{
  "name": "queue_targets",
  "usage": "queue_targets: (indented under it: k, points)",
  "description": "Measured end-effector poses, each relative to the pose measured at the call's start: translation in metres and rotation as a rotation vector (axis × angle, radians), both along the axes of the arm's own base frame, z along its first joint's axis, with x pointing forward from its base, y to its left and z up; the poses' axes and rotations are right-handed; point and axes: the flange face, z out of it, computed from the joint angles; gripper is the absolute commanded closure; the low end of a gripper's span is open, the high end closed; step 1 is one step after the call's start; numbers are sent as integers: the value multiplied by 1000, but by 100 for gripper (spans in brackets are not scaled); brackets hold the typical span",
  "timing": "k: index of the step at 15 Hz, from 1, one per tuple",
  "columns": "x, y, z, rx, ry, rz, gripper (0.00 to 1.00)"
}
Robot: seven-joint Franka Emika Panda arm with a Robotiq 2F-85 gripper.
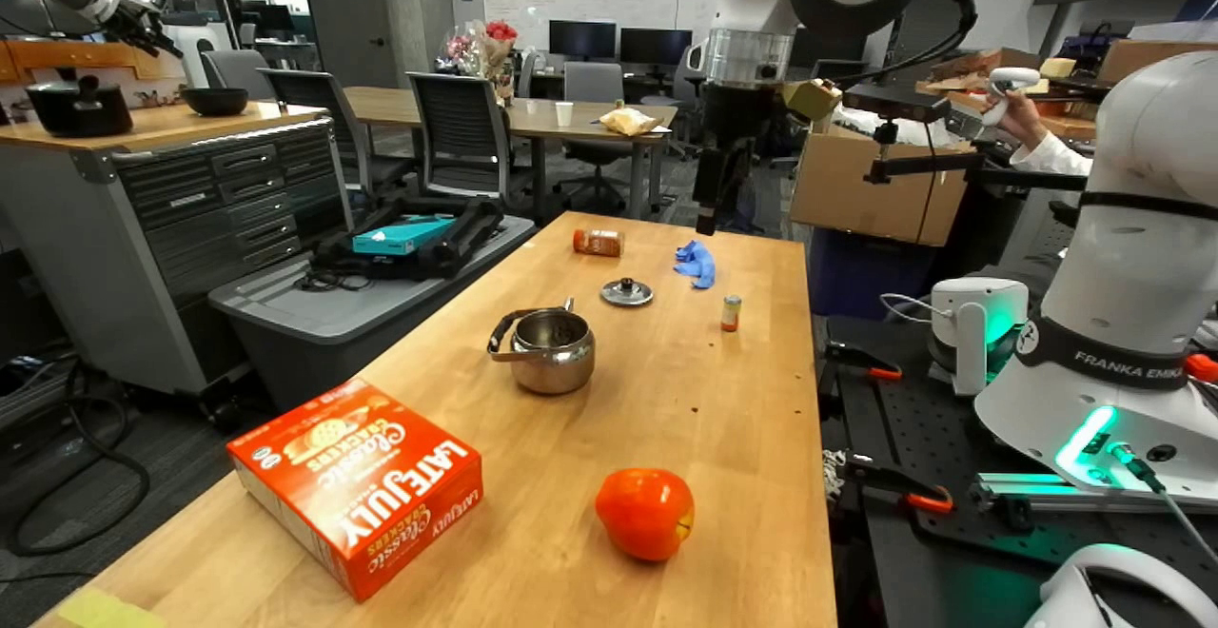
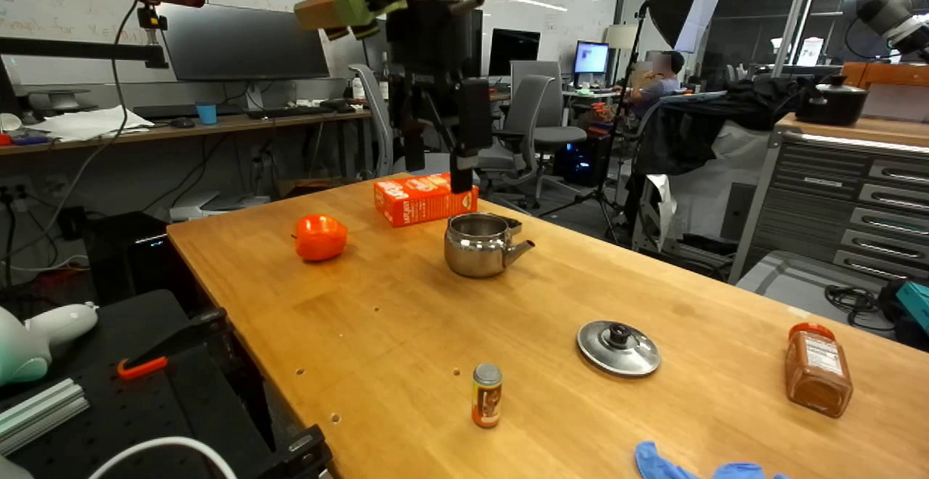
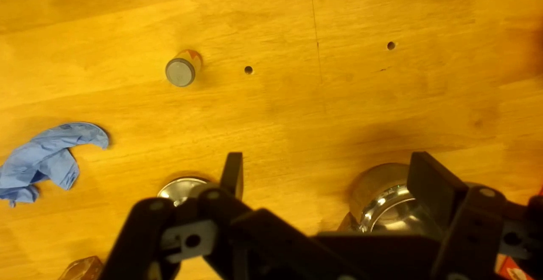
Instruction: Put the lid on the teapot
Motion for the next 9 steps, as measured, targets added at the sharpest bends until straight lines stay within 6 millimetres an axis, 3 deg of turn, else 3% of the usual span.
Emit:
queue_targets:
  k: [9]
  points:
    - [67,-42,4,54,43,-58,0]
